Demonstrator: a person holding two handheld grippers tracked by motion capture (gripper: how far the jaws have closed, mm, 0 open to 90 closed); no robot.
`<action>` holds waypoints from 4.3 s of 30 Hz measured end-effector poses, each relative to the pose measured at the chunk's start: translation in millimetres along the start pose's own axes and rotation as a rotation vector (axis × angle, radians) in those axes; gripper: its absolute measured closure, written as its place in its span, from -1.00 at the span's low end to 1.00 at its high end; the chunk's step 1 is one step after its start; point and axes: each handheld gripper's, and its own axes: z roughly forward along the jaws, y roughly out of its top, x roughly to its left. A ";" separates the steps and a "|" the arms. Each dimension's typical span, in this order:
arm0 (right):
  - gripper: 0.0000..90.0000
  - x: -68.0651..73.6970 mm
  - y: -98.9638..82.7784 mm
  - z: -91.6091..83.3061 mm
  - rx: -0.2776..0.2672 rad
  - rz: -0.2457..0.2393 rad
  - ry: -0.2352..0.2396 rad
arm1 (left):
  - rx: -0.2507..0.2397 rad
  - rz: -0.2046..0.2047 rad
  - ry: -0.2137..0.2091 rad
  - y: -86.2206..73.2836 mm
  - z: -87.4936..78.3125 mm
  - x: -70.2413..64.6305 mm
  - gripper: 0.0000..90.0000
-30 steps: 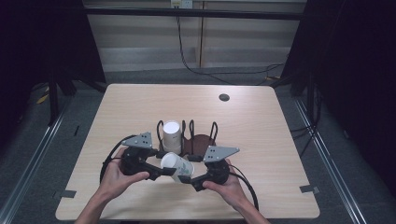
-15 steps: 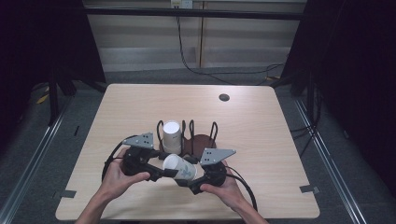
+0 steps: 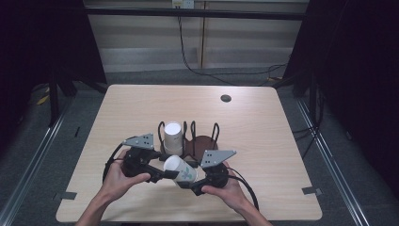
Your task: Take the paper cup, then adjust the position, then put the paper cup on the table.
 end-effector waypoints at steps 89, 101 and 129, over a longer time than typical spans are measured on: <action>-0.30 -19.6 26.3 -2.0 0.540 -0.057 0.019 | 0.156 0.143 0.115 -14.0 5.8 5.9 -0.56; -0.30 -17.9 27.2 10.1 0.686 -0.050 0.023 | 0.249 0.171 0.095 -17.3 25.1 2.8 -0.53; -0.30 -2.7 31.3 21.6 0.714 -0.123 0.075 | 0.333 0.187 0.015 -22.7 45.1 -2.2 -0.34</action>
